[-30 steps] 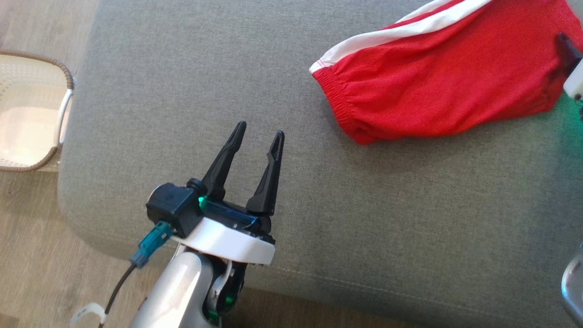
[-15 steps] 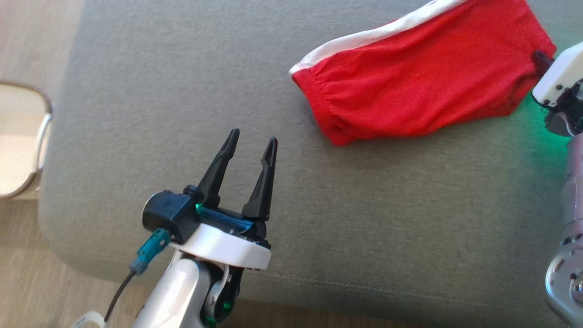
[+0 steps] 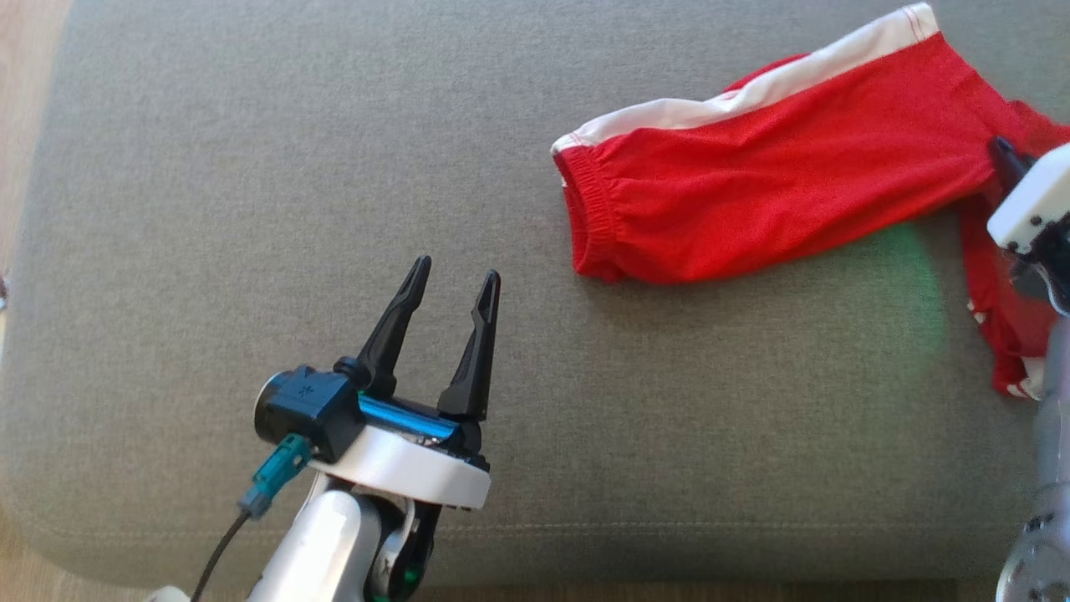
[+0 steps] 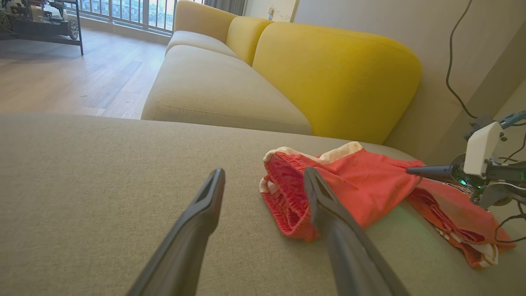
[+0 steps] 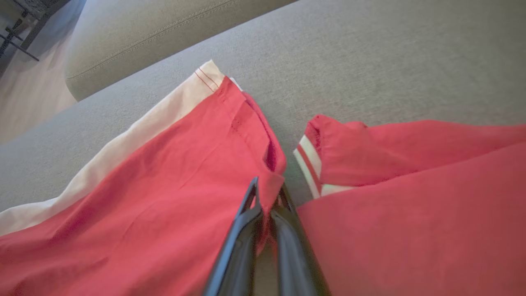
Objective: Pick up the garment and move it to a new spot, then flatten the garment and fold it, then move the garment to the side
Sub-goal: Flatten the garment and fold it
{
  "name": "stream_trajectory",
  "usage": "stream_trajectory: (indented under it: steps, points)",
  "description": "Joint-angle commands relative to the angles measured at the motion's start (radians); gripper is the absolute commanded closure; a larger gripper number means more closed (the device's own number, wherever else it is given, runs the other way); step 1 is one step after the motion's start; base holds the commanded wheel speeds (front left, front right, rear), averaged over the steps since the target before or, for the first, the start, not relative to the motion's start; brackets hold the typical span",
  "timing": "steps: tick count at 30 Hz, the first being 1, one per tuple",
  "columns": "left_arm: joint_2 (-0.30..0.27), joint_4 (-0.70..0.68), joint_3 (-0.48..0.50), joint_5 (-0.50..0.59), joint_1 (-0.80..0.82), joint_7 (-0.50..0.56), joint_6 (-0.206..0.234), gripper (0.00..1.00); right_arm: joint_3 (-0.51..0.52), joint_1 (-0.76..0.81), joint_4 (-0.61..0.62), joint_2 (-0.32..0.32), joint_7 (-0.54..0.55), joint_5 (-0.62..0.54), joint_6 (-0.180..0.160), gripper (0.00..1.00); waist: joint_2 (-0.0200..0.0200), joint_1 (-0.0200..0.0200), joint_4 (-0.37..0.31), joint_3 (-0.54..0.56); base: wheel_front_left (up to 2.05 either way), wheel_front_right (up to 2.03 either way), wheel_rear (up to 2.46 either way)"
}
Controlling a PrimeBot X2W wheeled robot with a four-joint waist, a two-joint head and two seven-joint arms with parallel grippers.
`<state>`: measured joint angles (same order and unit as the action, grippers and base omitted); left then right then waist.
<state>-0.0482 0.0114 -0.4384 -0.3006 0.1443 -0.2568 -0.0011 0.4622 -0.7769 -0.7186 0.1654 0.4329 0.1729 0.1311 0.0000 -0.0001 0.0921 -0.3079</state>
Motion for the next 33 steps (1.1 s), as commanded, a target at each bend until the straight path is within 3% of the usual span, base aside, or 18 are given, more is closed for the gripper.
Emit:
stream_trajectory:
  steps: [1,9,24,31,32,33]
  points:
    - [-0.002,-0.027,0.031,0.008,0.002,-0.005,-0.006,0.0,-0.033,0.001,0.074,0.008,0.01,0.019,0.0,1.0,0.0,0.0001,-0.007,0.008,0.0,0.0,0.0]
    - [-0.002,-0.018,0.024,-0.005,-0.001,-0.005,-0.009,0.0,-0.151,0.068,0.243,-0.016,-0.001,0.081,0.0,1.0,0.0,0.0001,0.019,0.029,0.0,0.0,0.0]
    - [-0.002,-0.006,0.029,-0.009,-0.017,-0.005,-0.003,0.0,-0.577,0.193,0.671,-0.023,0.076,0.158,0.0,1.0,0.0,0.0001,0.062,0.05,0.0,0.0,0.0]
    - [-0.002,-0.011,0.035,-0.005,-0.018,-0.005,-0.002,0.0,-0.727,0.299,0.778,-0.005,0.139,0.146,0.0,1.0,0.0,0.0001,0.061,0.046,0.0,0.0,0.0]
    - [-0.002,-0.012,0.035,-0.005,-0.018,-0.005,-0.002,0.0,-0.749,0.32,0.788,-0.003,0.15,0.146,0.0,0.9,0.0,0.0001,0.06,0.044,0.0,0.0,0.0]
    - [-0.002,-0.014,0.035,-0.005,-0.017,-0.005,-0.002,0.0,-0.768,0.34,0.794,-0.003,0.161,0.149,0.0,0.6,0.0,0.0001,0.059,0.042,0.0,0.0,0.0]
